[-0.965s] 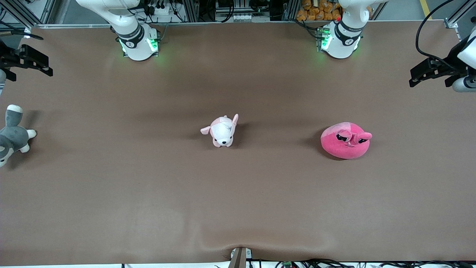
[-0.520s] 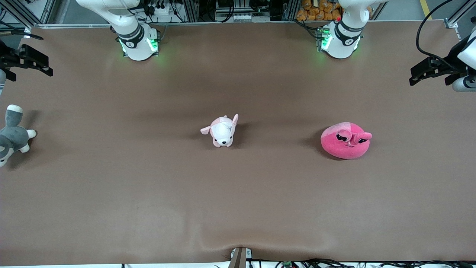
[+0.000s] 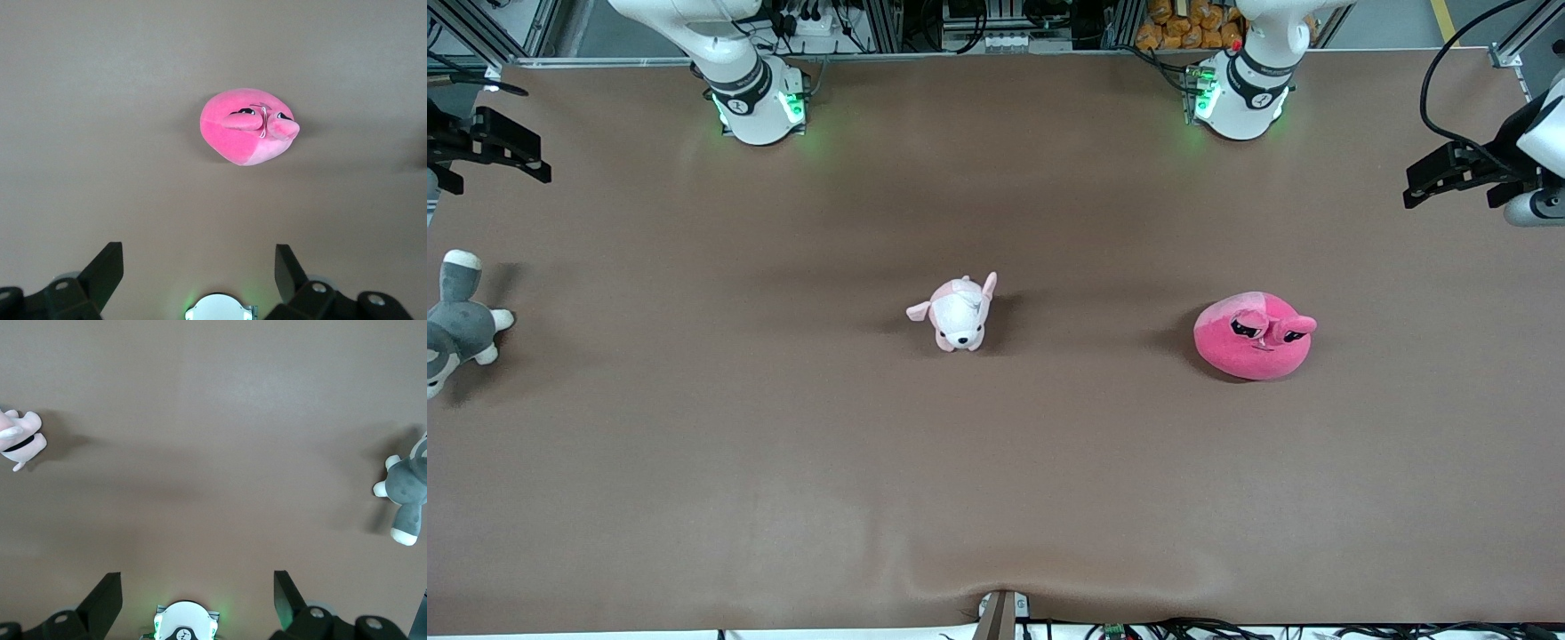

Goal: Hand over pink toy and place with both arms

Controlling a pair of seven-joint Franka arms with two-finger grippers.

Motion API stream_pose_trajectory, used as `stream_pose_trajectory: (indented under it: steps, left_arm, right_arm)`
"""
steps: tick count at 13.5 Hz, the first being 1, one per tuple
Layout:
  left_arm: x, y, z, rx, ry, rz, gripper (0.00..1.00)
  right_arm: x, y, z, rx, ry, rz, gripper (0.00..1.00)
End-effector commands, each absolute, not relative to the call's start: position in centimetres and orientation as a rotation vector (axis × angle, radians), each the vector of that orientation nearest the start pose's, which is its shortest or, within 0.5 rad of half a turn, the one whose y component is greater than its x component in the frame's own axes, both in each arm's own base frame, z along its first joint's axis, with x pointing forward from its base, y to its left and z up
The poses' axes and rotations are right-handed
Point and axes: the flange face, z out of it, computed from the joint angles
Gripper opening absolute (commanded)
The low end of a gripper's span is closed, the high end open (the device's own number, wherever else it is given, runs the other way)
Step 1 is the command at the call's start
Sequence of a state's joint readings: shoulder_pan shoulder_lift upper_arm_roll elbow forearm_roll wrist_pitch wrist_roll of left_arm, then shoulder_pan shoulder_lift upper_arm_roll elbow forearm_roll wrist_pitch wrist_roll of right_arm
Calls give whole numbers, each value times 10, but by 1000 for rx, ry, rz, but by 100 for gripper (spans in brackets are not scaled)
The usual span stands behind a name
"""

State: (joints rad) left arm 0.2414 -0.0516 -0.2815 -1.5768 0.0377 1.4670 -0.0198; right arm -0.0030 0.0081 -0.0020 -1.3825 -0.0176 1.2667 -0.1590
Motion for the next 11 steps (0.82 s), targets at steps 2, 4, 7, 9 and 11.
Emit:
stream_pose_trajectory:
  steps: [2,4,7,9,11]
  left_arm:
    - [529,-20,643,-3097,47,108,100]
    - [529,-21,643,-3099,47,106,100]
    - [529,-20,640,-3100,52,118,100]
    - [529,-19,640,-3101,55,120,100]
    - [533,-18,635,-3103,51,134,100]
  right_arm:
    - [521,-8,683,-3139,-228,188,100]
    - [521,-8,683,-3139,-228,188,100]
    - [521,-8,683,-3139,-228,186,100]
    - [521,-8,683,-3139,-228,188,100]
    - [521,-15,682,-3139,-204,191,100]
